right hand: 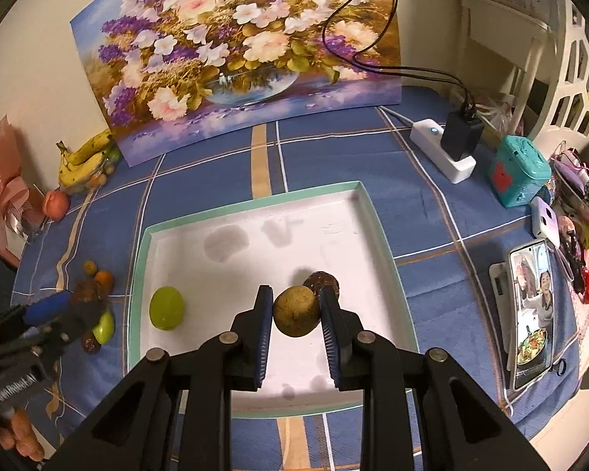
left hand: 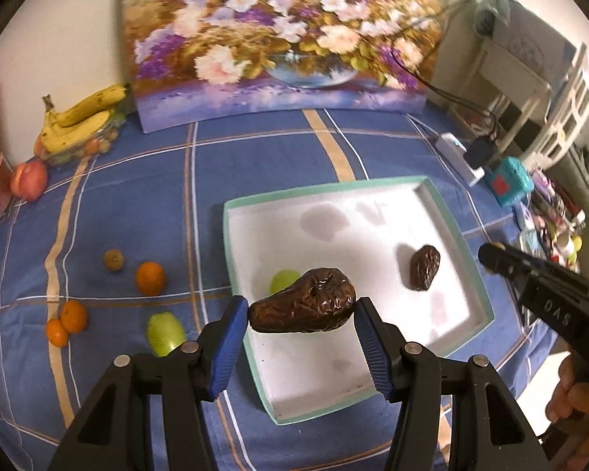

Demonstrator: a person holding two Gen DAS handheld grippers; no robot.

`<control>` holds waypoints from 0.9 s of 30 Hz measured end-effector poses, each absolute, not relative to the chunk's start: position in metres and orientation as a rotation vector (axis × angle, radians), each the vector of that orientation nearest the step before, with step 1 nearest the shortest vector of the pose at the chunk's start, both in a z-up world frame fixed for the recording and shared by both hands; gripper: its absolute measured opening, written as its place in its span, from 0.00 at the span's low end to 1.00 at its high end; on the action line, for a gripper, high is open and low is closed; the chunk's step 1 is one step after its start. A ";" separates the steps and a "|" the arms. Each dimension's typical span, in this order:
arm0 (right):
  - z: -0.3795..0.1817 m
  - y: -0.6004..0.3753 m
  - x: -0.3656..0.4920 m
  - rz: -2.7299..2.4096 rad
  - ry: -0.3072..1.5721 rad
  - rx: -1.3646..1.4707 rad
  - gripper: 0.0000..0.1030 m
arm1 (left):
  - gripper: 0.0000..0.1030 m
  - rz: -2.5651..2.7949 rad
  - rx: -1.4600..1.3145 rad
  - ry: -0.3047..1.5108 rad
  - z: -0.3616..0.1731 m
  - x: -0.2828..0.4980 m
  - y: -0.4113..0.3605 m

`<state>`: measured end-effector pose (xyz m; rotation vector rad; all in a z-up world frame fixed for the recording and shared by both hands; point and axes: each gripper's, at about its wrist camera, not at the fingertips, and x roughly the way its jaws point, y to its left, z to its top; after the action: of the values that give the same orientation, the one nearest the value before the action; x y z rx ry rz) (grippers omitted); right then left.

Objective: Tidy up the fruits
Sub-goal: 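Carry the date into the tray and open the left tool while the right tool carries the kiwi over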

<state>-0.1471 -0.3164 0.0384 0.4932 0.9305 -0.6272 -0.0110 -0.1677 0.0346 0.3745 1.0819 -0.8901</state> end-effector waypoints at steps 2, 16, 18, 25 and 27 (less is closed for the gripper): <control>0.038 -0.318 -0.149 -0.632 0.934 0.496 0.25 | 0.57 -0.894 0.395 1.095 0.028 -0.014 -0.172; -0.039 -0.325 -0.135 -0.591 1.176 0.590 0.25 | 0.57 -0.851 0.546 1.225 -0.033 -0.027 -0.190; -0.046 -0.325 -0.133 -0.585 1.199 0.597 0.25 | 0.57 -0.846 0.563 1.236 -0.039 -0.028 -0.191; -0.064 -0.324 -0.131 -0.578 1.254 0.609 0.25 | 0.57 -0.826 0.615 1.265 -0.057 -0.032 -0.192; -0.067 -0.323 -0.132 -0.573 1.258 0.617 0.25 | 0.57 -0.821 0.620 1.272 -0.062 -0.032 -0.192</control>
<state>-0.1318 -0.3234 -0.0666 0.6170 1.2579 -0.5727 -0.0321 -0.1925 -0.0617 0.6196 1.2718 -0.8213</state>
